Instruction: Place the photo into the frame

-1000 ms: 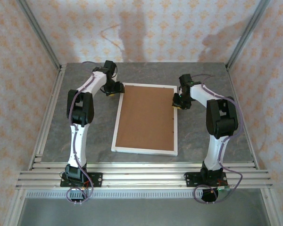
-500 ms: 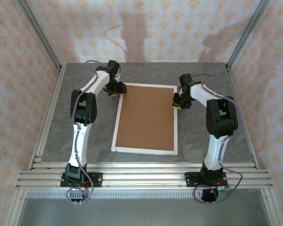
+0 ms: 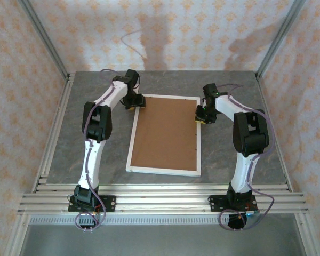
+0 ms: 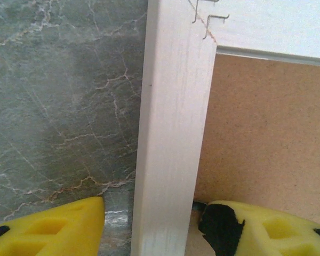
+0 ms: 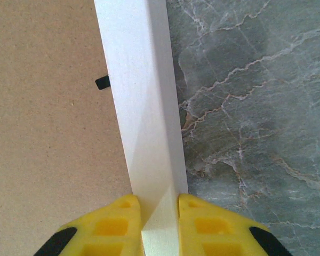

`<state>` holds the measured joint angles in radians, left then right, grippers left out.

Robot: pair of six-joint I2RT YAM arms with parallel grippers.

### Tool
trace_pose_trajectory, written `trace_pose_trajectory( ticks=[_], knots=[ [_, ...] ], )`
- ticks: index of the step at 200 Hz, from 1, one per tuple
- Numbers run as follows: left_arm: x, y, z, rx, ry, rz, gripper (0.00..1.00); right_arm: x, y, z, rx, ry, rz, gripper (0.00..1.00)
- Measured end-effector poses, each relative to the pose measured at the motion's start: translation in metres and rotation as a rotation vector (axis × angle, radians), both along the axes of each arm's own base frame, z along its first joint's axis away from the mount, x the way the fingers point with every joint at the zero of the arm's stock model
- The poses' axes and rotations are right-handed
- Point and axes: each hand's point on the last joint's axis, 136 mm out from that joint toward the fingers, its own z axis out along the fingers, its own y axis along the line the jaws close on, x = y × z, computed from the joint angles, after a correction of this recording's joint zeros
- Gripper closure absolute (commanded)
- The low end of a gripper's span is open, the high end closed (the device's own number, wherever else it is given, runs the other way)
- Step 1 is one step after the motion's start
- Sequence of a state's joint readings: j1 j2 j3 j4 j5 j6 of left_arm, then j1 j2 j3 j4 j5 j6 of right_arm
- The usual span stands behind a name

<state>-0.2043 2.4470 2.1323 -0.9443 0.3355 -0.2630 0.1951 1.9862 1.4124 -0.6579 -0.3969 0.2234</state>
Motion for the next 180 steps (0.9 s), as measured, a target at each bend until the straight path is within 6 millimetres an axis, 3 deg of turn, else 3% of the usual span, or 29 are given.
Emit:
trace_pose_trajectory(
  ticks=[47,79,118,150,180],
  knots=[
    [-0.001,-0.002,0.007,0.012,0.005,-0.007,0.33,0.0,0.0,0.0,-0.003,0.006,-0.001,0.84],
    [-0.012,-0.024,0.01,0.012,0.022,-0.051,0.28,0.0,-0.001,0.0,-0.007,0.01,-0.002,0.85],
    [-0.021,-0.02,0.019,-0.003,0.032,-0.03,0.27,0.0,-0.002,0.0,-0.014,0.012,-0.004,0.85],
    [-0.047,-0.01,0.054,-0.085,0.014,0.018,0.27,0.0,-0.002,0.0,-0.014,0.012,-0.004,0.85],
    [-0.073,0.016,0.086,-0.128,-0.039,0.072,0.27,0.0,-0.002,0.0,-0.014,0.013,-0.006,0.85]
  ],
)
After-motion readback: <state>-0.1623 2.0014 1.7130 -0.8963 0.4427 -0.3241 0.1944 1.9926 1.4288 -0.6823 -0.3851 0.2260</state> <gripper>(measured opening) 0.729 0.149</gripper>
